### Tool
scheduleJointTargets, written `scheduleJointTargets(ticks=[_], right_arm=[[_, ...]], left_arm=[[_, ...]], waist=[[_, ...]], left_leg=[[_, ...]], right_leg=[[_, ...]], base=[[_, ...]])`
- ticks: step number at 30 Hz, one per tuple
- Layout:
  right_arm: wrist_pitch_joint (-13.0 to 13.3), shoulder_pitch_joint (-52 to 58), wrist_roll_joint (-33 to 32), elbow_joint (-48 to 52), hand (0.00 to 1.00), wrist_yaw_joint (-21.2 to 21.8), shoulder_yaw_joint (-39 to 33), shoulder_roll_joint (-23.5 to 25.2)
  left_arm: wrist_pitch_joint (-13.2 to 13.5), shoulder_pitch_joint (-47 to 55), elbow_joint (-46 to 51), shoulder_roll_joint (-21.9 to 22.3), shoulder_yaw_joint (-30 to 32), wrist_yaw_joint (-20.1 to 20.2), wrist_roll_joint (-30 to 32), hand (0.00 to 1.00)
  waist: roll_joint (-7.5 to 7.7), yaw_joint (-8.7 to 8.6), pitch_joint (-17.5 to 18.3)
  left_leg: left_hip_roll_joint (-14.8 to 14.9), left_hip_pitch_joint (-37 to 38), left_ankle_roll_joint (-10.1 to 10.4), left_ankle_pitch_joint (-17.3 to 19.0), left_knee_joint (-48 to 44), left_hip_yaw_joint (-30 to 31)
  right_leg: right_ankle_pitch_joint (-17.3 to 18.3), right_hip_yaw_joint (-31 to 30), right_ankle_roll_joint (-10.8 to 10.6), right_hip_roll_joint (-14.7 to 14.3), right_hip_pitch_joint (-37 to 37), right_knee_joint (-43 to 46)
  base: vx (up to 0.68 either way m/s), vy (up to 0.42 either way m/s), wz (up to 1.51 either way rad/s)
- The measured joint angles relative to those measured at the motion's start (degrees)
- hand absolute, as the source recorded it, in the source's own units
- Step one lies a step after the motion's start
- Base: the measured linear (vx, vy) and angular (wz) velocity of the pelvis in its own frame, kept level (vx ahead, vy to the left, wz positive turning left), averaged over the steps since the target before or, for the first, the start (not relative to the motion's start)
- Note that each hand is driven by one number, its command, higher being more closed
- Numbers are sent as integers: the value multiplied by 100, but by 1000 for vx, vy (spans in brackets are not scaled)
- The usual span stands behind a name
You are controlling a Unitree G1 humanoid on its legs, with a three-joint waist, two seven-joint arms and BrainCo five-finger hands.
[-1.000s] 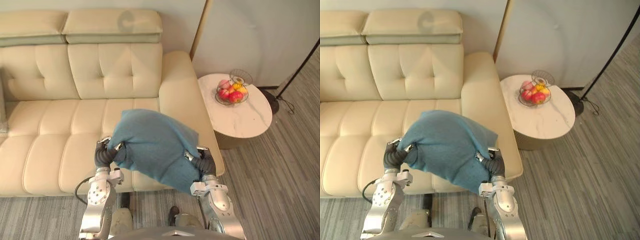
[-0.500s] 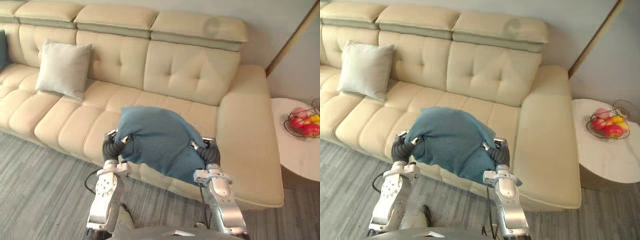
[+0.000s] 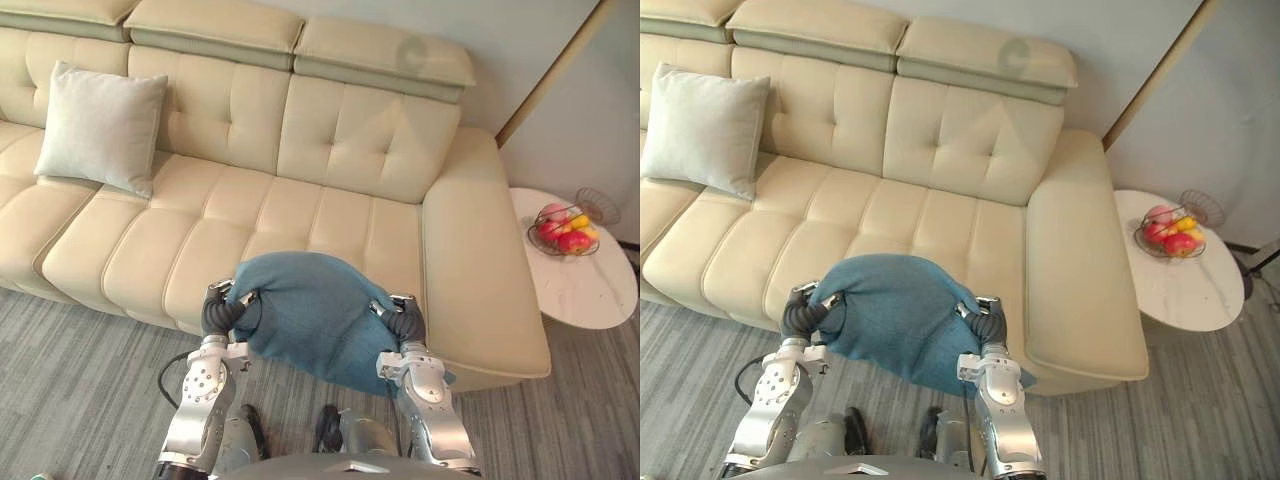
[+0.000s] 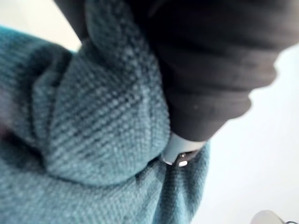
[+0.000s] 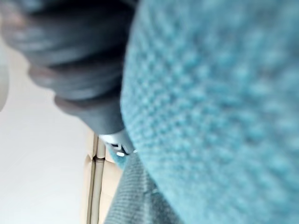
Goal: Pick up cushions and gather them together orderly.
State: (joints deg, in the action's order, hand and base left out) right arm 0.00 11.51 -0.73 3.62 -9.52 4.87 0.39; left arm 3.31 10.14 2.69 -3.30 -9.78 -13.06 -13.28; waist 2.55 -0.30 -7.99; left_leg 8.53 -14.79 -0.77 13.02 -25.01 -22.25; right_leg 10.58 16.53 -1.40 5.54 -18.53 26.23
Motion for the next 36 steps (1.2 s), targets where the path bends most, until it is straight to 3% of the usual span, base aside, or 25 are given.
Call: scheduleJointTargets(ticks=[2,6,8,10,13,14,16,17,18,19,20,21,25,29,32,36], right_arm=[[0,5,-3,7,100,61,-24,-140],[0,302,-125,339,100,79,-53,-189],[0,445,-147,566,100,81,-51,-246],[3,525,-230,781,100,109,35,-466],[16,540,-232,1068,100,126,85,-543],[18,550,-233,1082,100,128,89,-538],[18,570,-233,1083,100,127,89,-545],[19,606,-233,1082,100,126,90,-548],[18,631,-233,1081,100,126,95,-550],[19,652,-232,1082,100,126,106,-566],[14,617,-232,968,100,125,130,-538],[15,677,-232,905,100,125,139,-432],[14,693,-231,895,100,145,177,-353],[14,752,-231,892,100,149,165,-321],[14,784,-225,892,100,150,159,-318],[14,866,-223,892,100,151,154,-308]], left_arm=[[-33,-8,11,57,-24,67,10,100],[-33,-11,45,226,-69,109,56,100],[-33,29,111,284,-77,142,63,100],[-32,150,253,297,-76,193,58,100],[-9,234,519,313,-29,226,46,100],[5,242,529,321,-29,228,46,100],[9,248,529,356,-30,230,46,100],[10,282,530,412,-30,234,52,100],[12,310,530,433,-29,235,61,100],[13,341,532,446,-30,235,62,100],[10,362,515,408,-14,234,71,100],[0,372,510,368,-13,233,112,100],[2,411,512,243,-4,235,112,100],[3,464,514,217,3,344,112,100],[-1,532,513,204,2,391,112,100],[-5,522,513,205,-8,458,114,100]], waist=[[-76,-123,-40],[-171,-89,-35],[-187,-93,-41],[-320,8,-56],[-390,55,-47],[-402,96,-50],[-398,158,-52],[-388,248,-57],[-428,302,-36],[-510,336,9],[-462,329,-8],[-305,268,4],[-238,293,-17],[-236,326,-18],[-128,315,-13],[-92,311,-8]], left_leg=[[-194,8,103,-86,168,308],[-166,34,246,-339,210,748],[-8,20,261,-346,-122,590],[469,-226,220,-380,-1323,159],[545,-493,192,-504,-1831,76],[630,-510,132,-319,-1872,29],[691,-503,164,-67,-1674,82],[684,-491,210,-1,-1115,341],[632,-443,262,-119,-493,593],[606,-354,292,-492,60,779],[548,-296,547,-912,218,906],[395,-316,458,-888,222,873],[280,-246,278,-754,217,602],[338,-180,337,-603,222,505],[383,-90,367,-511,207,353],[372,-101,345,-416,109,324]], right_leg=[[-23,74,232,19,140,-97],[96,622,386,42,424,-120],[128,771,440,-22,701,-243],[137,706,437,-196,1109,-523],[140,440,393,-180,1229,-863],[117,375,370,-185,1289,-950],[129,202,348,-182,1341,-969],[139,16,277,-164,1355,-965],[167,-100,193,-149,1308,-883],[222,-210,56,-179,1218,-744],[321,-425,-132,-139,1099,-499],[293,-554,-179,2,1019,-522],[103,-806,-291,106,1050,-878],[-19,-973,-349,48,1076,-1086],[-88,-1125,-370,13,1084,-1181],[-93,-1157,-378,23,1094,-1188]], base=[[139,-141,62],[203,-137,55],[220,-82,38],[157,25,-14],[85,112,-32],[65,124,-25],[80,130,-40],[115,190,-72],[155,278,-83],[127,220,-72],[212,242,-50],[184,166,-30],[103,138,-22],[-1,35,-33],[-7,10,-28],[13,9,-7]])
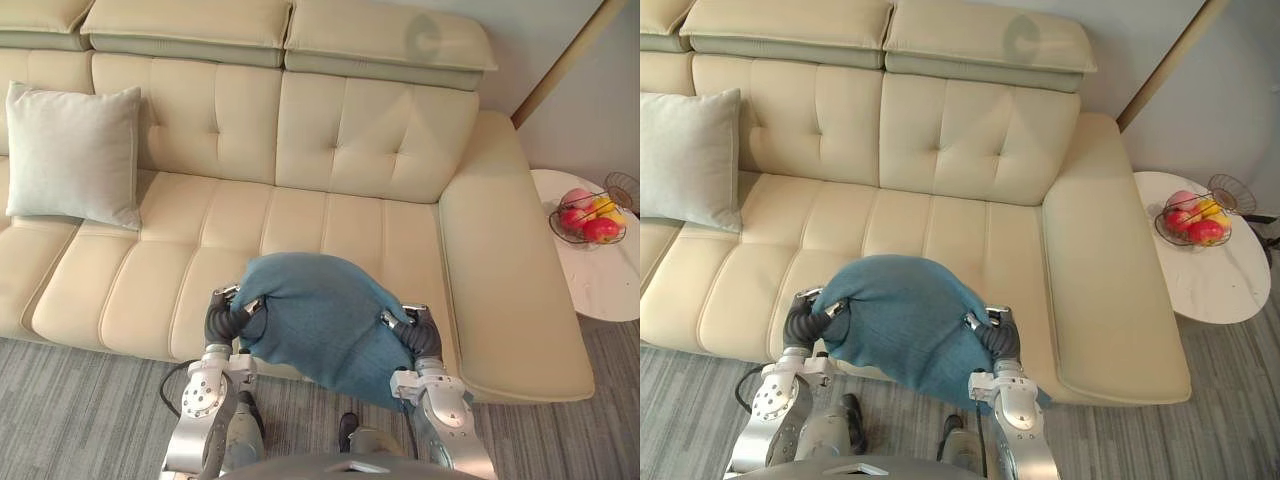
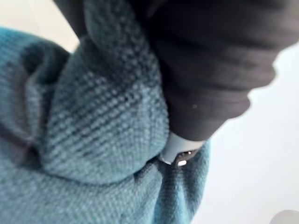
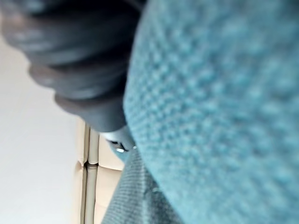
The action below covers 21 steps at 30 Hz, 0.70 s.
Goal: Pick up cushions and gather them together orderly.
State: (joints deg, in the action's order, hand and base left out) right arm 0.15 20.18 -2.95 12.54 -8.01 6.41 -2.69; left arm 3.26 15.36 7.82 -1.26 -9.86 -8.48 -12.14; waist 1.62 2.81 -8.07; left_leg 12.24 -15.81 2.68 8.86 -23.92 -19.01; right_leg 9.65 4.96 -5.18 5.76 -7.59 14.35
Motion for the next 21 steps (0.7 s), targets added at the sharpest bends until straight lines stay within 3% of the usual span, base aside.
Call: scheduleJointTargets(ticks=[4,10,14,21], right_arm=[[0,-66,114,0,100,-4,-7,13],[-1,-975,524,-14,100,-300,-9,20],[-1,-2121,875,-219,100,-841,-26,12],[-4,-4610,1627,-557,100,-1997,-400,-19]], left_arm=[[0,-108,0,-1,4,-27,14,100],[2,-1184,-90,-86,14,-516,252,100],[8,-2463,-549,-368,5,-971,636,100],[70,-5222,-1455,-1188,-287,-1669,1114,100]], waist=[[20,56,16],[27,88,21],[25,75,20],[13,50,-10]], left_leg=[[-40,-101,-11,6,11,26],[-42,-554,-98,-69,5,12],[-50,-880,-191,-181,14,5],[-226,-1580,-293,-773,466,114]], right_leg=[[-72,2,-62,14,-7,-153],[-348,-68,-79,-9,-333,-367],[-498,-137,-69,-14,-693,-327],[-613,-139,-65,32,-1603,-143]], base=[[7,6,2],[-10,11,-3],[-72,19,-3],[-134,-10,10]])
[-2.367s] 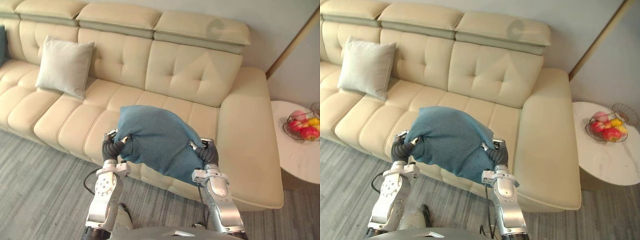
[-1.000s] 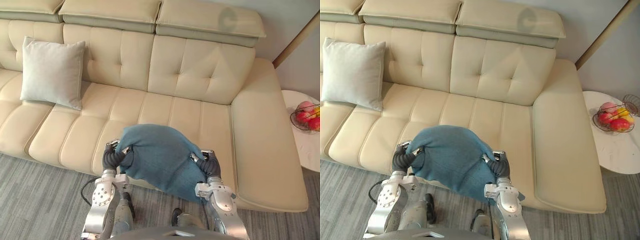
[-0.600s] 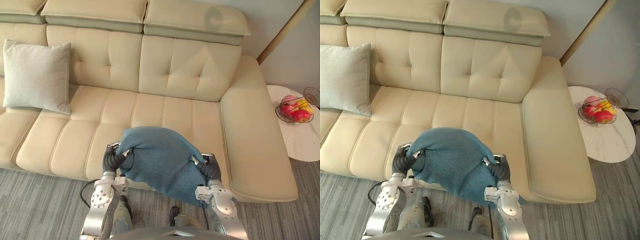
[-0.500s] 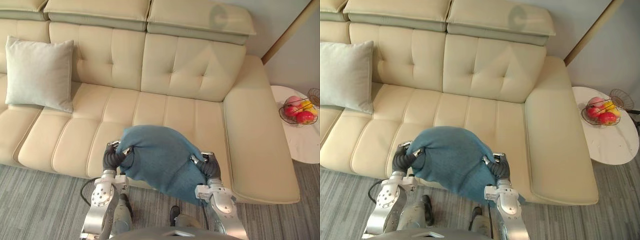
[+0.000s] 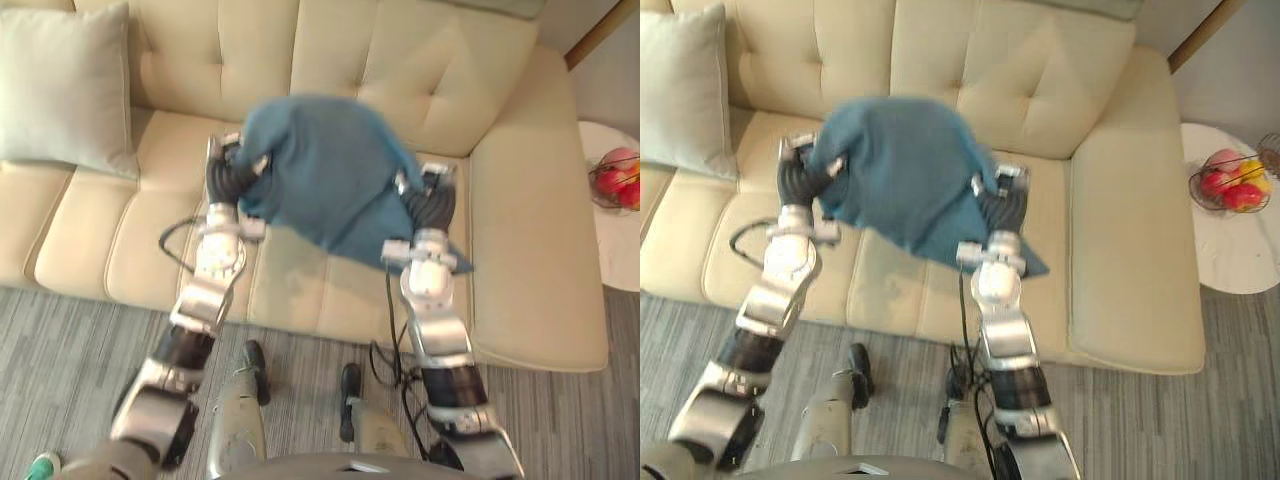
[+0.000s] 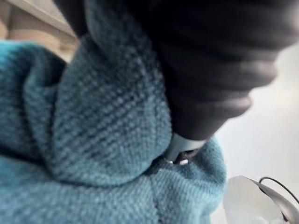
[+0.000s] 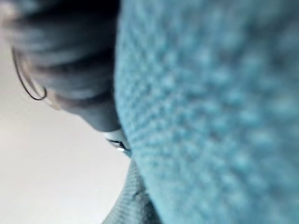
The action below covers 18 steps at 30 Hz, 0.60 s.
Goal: Pick up cushions and gather them together orderly.
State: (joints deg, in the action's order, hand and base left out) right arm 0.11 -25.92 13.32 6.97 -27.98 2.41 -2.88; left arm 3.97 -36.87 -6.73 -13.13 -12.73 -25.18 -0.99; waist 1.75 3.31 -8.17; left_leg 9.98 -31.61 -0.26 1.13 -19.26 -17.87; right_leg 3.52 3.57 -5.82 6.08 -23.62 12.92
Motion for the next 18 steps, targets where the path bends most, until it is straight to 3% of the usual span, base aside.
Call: scheduleJointTargets(ticks=[3,8,11,12,13,14,18], right_arm=[[-42,-1307,376,-489,100,-533,-182,-247],[-247,-3876,926,-1891,100,-1034,-525,-730],[-507,-4902,1189,-2551,100,-1282,-549,-998],[-615,-5137,1193,-2729,100,-1361,-550,-1038],[-738,-5407,1193,-2944,100,-1451,-544,-1081],[-859,-5680,1201,-3142,0,-1487,-541,-1139],[-1182,-6051,1367,-3353,0,-1684,-542,-1157]], left_arm=[[19,-1361,-616,-498,-327,-264,256,100],[27,-3859,-2324,-1072,-573,-419,763,100],[-135,-4802,-2895,-1186,-649,-568,1158,100],[-200,-5004,-3051,-1179,-669,-602,1263,0],[-283,-5222,-3204,-1168,-686,-631,1351,0],[-352,-5475,-3420,-1154,-710,-657,1439,0],[-609,-5849,-3680,-1086,-569,-711,1592,0]], waist=[[-13,-15,-72],[-247,-142,-761],[-294,-173,-1115],[-294,-178,-1162],[-291,-178,-1222],[-292,-175,-1233],[-297,-119,-1322]], left_leg=[[-162,-204,-3,-613,773,62],[-318,-240,137,-1847,2383,575],[-306,-611,234,-1998,2382,716],[-305,-732,276,-2043,2382,737],[-302,-860,359,-2106,2382,793],[-296,-1096,540,-2239,2382,879],[-234,-1639,680,-2551,2382,1003]], right_leg=[[-153,2,18,6,-494,-21],[-455,79,59,-101,-1205,-26],[-588,51,57,-113,-1592,-13],[-632,42,51,-111,-1703,-36],[-685,32,61,-111,-1824,-77],[-771,31,67,-110,-2011,-157],[-948,51,125,-163,-2439,-350]], base=[[-142,-32,13],[-141,-38,2],[-63,-16,-7],[-23,-31,-10],[-5,-52,-7],[5,-54,-5],[-3,-65,-4]])
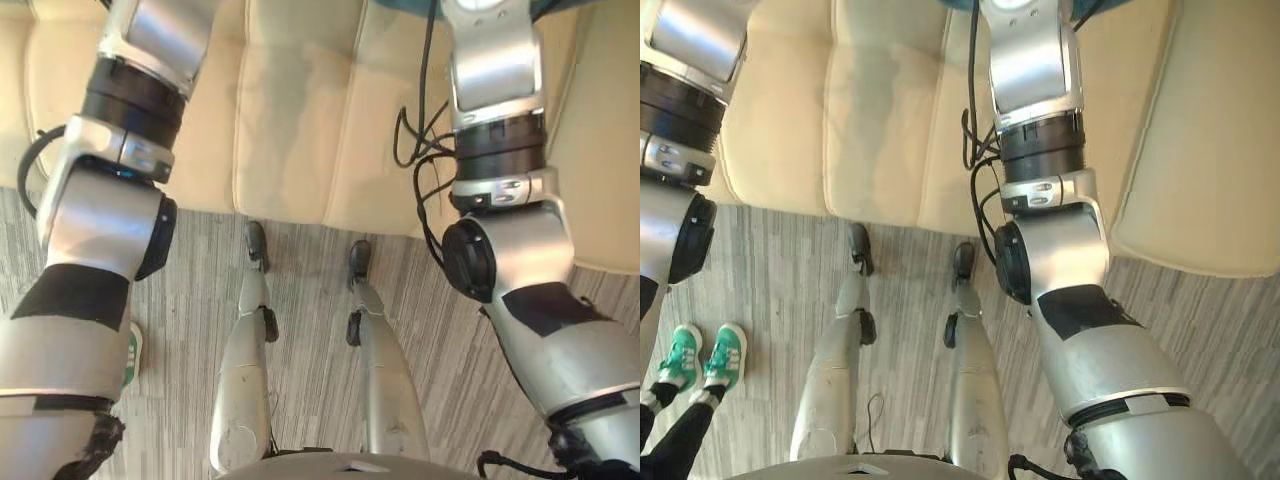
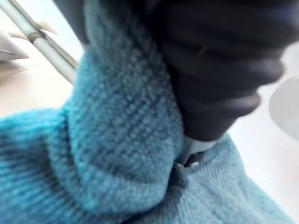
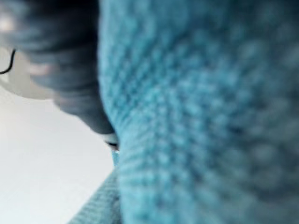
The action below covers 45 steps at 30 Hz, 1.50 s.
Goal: Pick up cushions and gather them together orderly.
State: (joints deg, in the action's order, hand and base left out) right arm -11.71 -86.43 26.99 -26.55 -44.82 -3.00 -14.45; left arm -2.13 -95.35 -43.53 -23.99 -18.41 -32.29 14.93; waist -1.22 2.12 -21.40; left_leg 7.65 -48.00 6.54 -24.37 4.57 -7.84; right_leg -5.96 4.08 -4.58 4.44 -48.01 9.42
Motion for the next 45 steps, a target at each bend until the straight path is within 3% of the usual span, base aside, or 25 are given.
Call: scheduleJointTargets(ticks=[4,8,15,16,17,19,20,21,23,25,30,37,45], right_arm=[[10,-49,-8,8,0,-161,26,-182],[175,-122,-153,70,0,-138,-2,-465],[309,803,-309,181,0,250,-21,-390],[310,965,-312,234,0,294,-27,-375],[311,1165,-343,361,0,323,-43,-326],[310,1469,-520,397,0,362,-75,-296],[315,1531,-554,417,0,385,-72,-263],[334,1616,-654,502,0,452,-73,-178],[443,1952,-814,888,0,514,-77,-137],[471,2149,-949,1046,0,575,-202,-134],[561,3074,-1203,1784,0,733,-236,-45],[821,4413,-1667,3013,0,990,-821,36],[1166,5614,-1885,3457,0,1447,-1077,95]], left_arm=[[-71,-32,1,130,283,18,-1,0],[27,-7,20,323,617,147,-139,0],[217,1289,255,665,1508,373,-639,0],[215,1495,253,735,1595,409,-667,0],[214,1715,256,775,1641,439,-702,0],[209,2088,255,956,1760,511,-857,0],[210,2225,256,990,1832,516,-915,0],[211,2402,260,983,1894,518,-1028,0],[224,2759,495,1020,2065,514,-1373,0],[241,2923,664,1078,2051,512,-1497,0],[279,3728,1205,1087,2019,500,-1661,0],[481,4549,2103,949,1940,657,-2051,0],[676,5574,2722,934,1969,925,-2163,0]], waist=[[-5,33,-3],[-20,71,-89],[-19,90,-124],[-19,102,-124],[-23,83,-132],[-14,-2,-137],[-17,64,-139],[-18,131,-142],[-19,1,-146],[-19,1,-146],[-17,16,-149],[-17,-9,-149],[-15,12,-144]], left_leg=[[85,-409,-5,-5,-1,-6],[113,-679,-6,-6,-2,-7],[67,-794,13,11,-2,-11],[60,-809,177,160,0,-19],[46,-830,388,703,1,-30],[-69,-847,649,1252,1,-329],[-47,-821,470,1080,0,-383],[12,-787,352,683,0,-393],[-62,-740,165,501,2,-433],[-71,-660,38,394,0,-473],[-12,-230,46,412,3,-490],[132,151,-113,453,1,-495],[200,769,-200,603,2,-460]], right_leg=[[-61,10,32,-80,-401,-21],[-71,17,29,-73,-721,75],[44,-21,8,-18,-941,262],[43,-29,-4,-1,-986,301],[28,-61,-111,5,-1044,369],[-100,-216,-120,183,-986,135],[-98,-267,-159,148,-1001,173],[-77,-355,-208,56,-1039,286],[61,-423,-286,121,-1113,579],[135,-453,-280,128,-1093,675],[441,-507,-186,84,-902,1117],[663,-522,-51,-80,-744,1484],[873,-445,25,-160,-157,1631]], base=[[-18,-21,-12],[-1,85,-6],[47,93,-1],[26,87,7],[8,65,23],[-13,76,43],[-27,35,-9],[-22,-5,-45],[-4,-5,-15],[1,-31,6],[-18,-120,-2],[-30,-203,-6],[-30,-179,4]])
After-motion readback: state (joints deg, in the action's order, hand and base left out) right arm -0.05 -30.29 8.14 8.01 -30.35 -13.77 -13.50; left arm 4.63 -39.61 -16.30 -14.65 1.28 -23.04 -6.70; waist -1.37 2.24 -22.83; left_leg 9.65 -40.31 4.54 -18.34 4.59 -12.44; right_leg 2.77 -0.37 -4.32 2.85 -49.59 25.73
